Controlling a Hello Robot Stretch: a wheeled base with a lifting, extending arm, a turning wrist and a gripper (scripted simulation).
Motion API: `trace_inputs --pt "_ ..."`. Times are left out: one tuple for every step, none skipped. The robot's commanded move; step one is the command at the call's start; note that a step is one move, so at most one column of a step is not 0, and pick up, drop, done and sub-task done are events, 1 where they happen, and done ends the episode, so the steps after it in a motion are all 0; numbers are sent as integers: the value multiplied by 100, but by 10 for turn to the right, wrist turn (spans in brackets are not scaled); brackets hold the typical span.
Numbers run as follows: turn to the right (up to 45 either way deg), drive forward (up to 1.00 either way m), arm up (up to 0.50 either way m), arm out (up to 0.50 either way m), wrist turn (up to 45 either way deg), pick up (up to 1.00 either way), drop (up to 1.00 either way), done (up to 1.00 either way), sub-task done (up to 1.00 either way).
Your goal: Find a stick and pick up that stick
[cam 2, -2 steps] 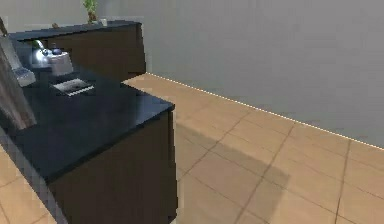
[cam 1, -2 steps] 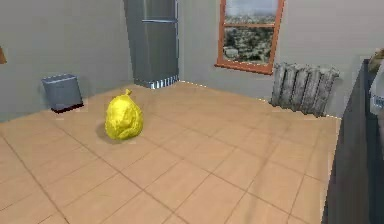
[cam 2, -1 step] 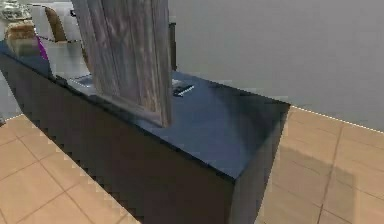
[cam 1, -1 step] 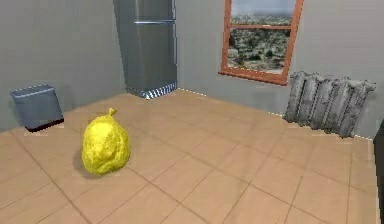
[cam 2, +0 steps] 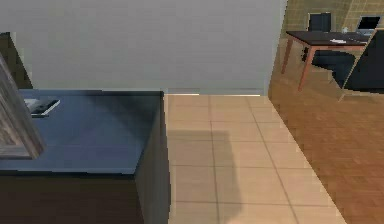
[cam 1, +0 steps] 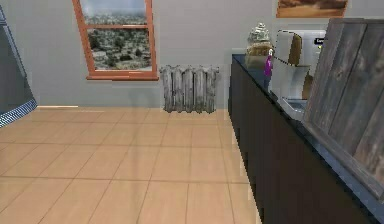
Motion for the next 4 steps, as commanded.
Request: trace_inputs --pt "0 5 0 0 0 0 0 0 0" --pt "0 100 0 0 0 0 0 0 0" --pt "30 0 0 0 0 0 0 0 0" --pt "0 100 0 0 0 0 0 0 0"
